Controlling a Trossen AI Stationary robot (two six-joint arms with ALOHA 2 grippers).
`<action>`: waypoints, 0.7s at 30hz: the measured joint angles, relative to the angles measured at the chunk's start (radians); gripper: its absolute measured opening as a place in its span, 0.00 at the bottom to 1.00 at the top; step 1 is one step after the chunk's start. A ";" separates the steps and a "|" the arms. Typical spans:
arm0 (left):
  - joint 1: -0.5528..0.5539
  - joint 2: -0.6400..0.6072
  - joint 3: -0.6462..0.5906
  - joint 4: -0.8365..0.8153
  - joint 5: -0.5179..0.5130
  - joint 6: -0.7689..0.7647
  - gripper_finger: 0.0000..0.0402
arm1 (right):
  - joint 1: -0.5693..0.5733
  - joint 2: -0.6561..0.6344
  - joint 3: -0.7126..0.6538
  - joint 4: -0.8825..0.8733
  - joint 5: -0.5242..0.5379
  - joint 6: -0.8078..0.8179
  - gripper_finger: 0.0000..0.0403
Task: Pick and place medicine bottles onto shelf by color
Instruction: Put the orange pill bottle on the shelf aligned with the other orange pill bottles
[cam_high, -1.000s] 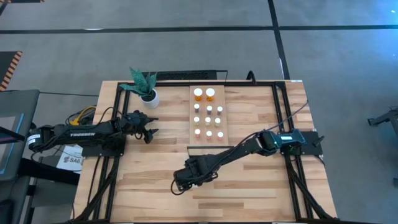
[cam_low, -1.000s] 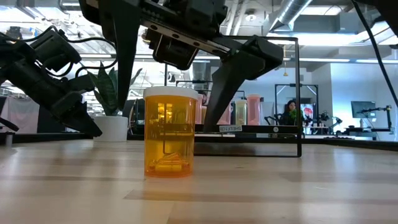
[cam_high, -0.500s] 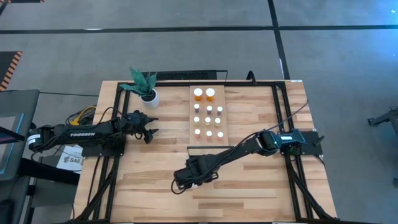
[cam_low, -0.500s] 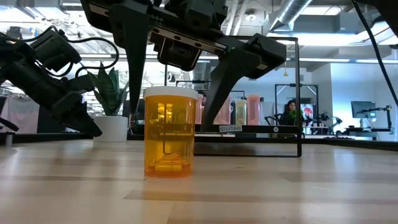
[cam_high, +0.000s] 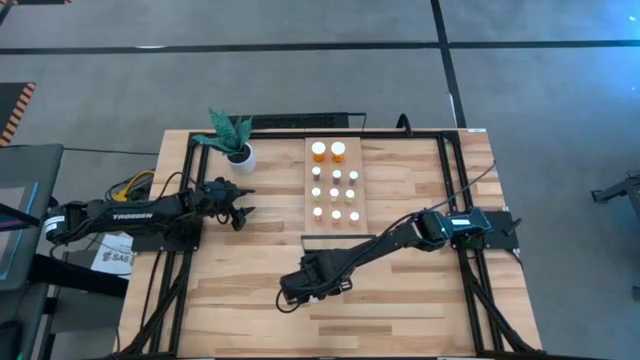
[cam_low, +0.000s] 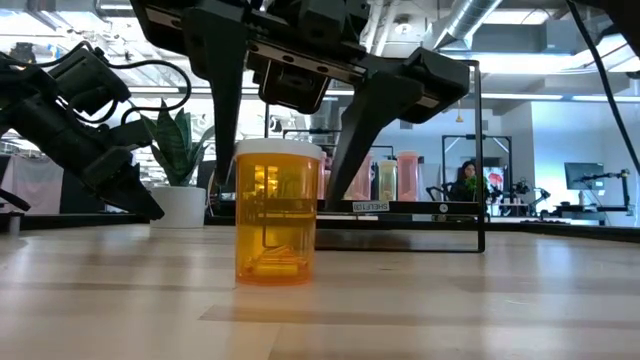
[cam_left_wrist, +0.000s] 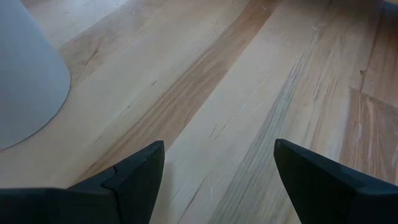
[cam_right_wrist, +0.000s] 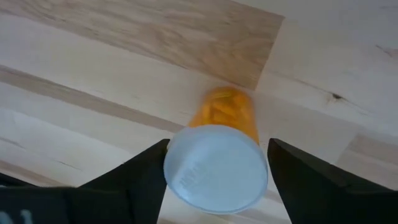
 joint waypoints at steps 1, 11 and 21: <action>0.000 0.000 0.000 0.000 0.000 0.000 0.72 | 0.000 0.000 0.000 0.000 0.000 0.001 0.71; 0.000 0.000 0.000 0.000 0.000 0.000 0.72 | 0.001 0.000 0.000 0.004 0.000 0.010 0.62; 0.000 0.000 0.000 0.000 0.000 0.000 0.72 | 0.001 -0.005 0.000 -0.047 -0.005 0.051 0.58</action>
